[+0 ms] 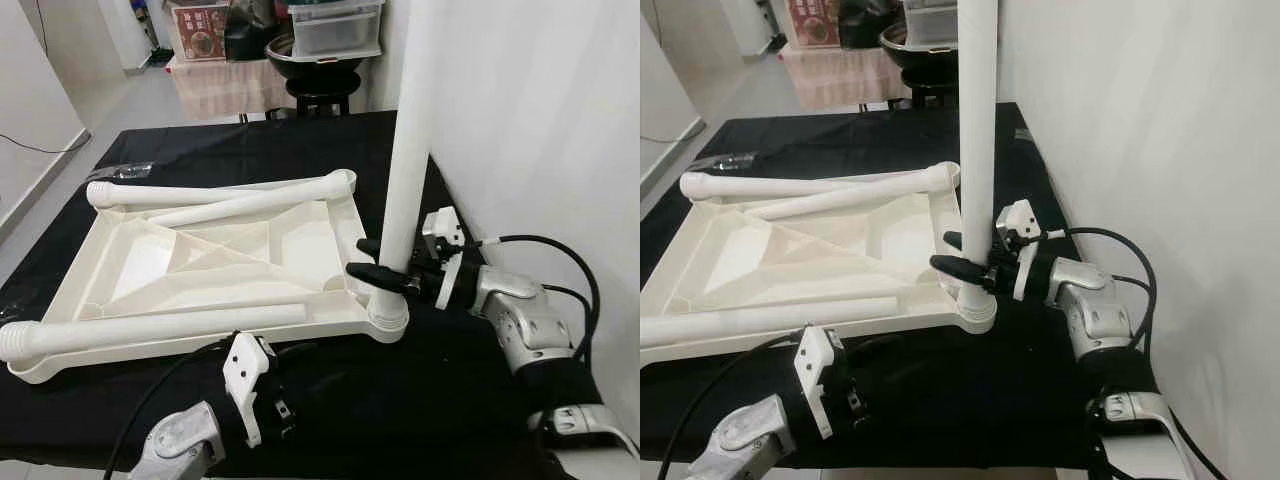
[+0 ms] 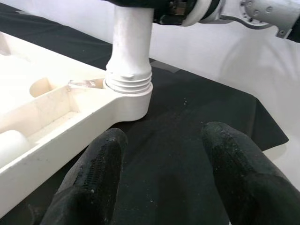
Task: Building children table
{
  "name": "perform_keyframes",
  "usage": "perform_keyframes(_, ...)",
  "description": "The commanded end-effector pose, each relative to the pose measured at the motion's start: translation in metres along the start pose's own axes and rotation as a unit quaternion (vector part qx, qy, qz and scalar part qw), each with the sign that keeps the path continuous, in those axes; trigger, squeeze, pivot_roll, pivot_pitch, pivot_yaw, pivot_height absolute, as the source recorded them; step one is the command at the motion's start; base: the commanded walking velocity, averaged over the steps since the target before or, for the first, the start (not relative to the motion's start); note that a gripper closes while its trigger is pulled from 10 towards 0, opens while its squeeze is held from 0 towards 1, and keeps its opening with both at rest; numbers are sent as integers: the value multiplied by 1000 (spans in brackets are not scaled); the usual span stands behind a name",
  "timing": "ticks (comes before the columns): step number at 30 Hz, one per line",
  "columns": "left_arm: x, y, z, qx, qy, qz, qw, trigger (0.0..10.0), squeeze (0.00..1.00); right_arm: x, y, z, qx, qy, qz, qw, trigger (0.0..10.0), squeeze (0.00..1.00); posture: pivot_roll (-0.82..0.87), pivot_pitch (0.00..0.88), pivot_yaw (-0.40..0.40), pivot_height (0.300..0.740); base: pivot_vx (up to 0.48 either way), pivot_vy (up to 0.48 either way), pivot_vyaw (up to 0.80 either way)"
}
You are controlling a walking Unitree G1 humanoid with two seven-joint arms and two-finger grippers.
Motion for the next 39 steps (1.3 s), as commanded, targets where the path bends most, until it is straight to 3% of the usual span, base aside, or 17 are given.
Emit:
perform_keyframes(1,0,-1,-5,-4,-3,4,1000,10000,0,-7,3,-6,0,12,22,1000,0,0,-77,73,17,740,0,0,0)
perform_keyframes(7,1,-2,-5,-4,-4,4,1000,10000,0,-9,1,-12,-8,3,12,1000,0,0,-82,78,17,740,0,0,0)
perform_keyframes(9,1,-4,-4,-4,-6,3,1000,10000,0,-12,1,-40,-47,2,-155,987,0,0,-94,100,6,740,0,0,0)
perform_keyframes(10,1,-4,-4,-4,-6,3,1000,10000,0,-12,1,-40,-47,2,-155,987,0,0,-94,100,6,740,0,0,0)
perform_keyframes(12,0,-6,-2,-3,-6,3,1000,10000,0,-16,-10,-69,-71,63,-353,931,0,0,-99,110,13,740,0,0,0)
perform_keyframes(13,0,-6,-2,-3,-6,3,1000,10000,0,-16,-10,-69,-71,63,-353,931,0,0,-99,110,13,740,0,0,0)
perform_keyframes(15,-4,-8,-2,-4,-6,5,1000,10000,0,-35,2,-60,-92,-28,-310,946,0,0,-133,112,47,740,0,0,0)
perform_keyframes(19,-4,-6,-2,-6,-8,-1,1000,10000,0,-21,-2,-66,-79,21,-322,943,0,0,-103,107,25,740,0,0,0)
perform_keyframes(23,-7,-5,0,-3,-11,4,1000,10000,0,-22,4,-67,-87,13,-318,944,0,0,-113,107,37,740,0,0,0)
perform_keyframes(24,-8,-6,0,-1,-12,8,1000,10000,0,-23,4,-65,-88,9,-322,943,2314,0,-111,107,37,740,0,0,0)
perform_keyframes(25,-8,-5,1,1,-12,11,1000,10000,0,-24,4,-62,-76,22,-320,944,10000,0,-111,106,39,740,0,0,0)
perform_keyframes(26,-9,-5,1,1,-11,11,1000,10000,0,-26,5,-56,-61,38,-311,948,10000,1000,-109,104,38,740,0,0,0)
perform_keyframes(35,-7,-3,0,-1,-12,6,1000,10000,0,-40,19,-19,-9,7,-139,990,10000,1000,-102,99,31,740,0,0,0)
perform_keyframes(36,-7,-2,0,-1,-12,6,1000,10000,0,-40,19,-13,-7,-12,-89,996,10000,635,-100,97,28,740,0,0,0)
perform_keyframes(37,-7,-2,0,-1,-12,6,1000,10000,0,-40,19,-13,-7,-12,-89,996,10000,635,-100,97,28,740,0,0,0)
perform_keyframes(38,-7,-2,0,-1,-12,6,1000,10000,0,-39,17,-9,-7,-18,-48,999,10000,0,-92,96,20,740,0,0,0)
perform_keyframes(39,-6,-2,0,0,-12,6,1000,10000,0,-36,15,-7,-7,-22,-18,1000,10000,0,-87,95,16,740,0,0,0)
Point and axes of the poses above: a point about 5 cm out from each wrist's last joint towards the gripper, its own y axis pointing out of the wrist towards the gripper, its own z axis along the axis of the wrist's last joint, x = y × z, the point moved 6 cm from there along y, pointing out of the wrist towards the gripper, and after that the axes turned 6 degrees about -y, right-handed, at the moved point
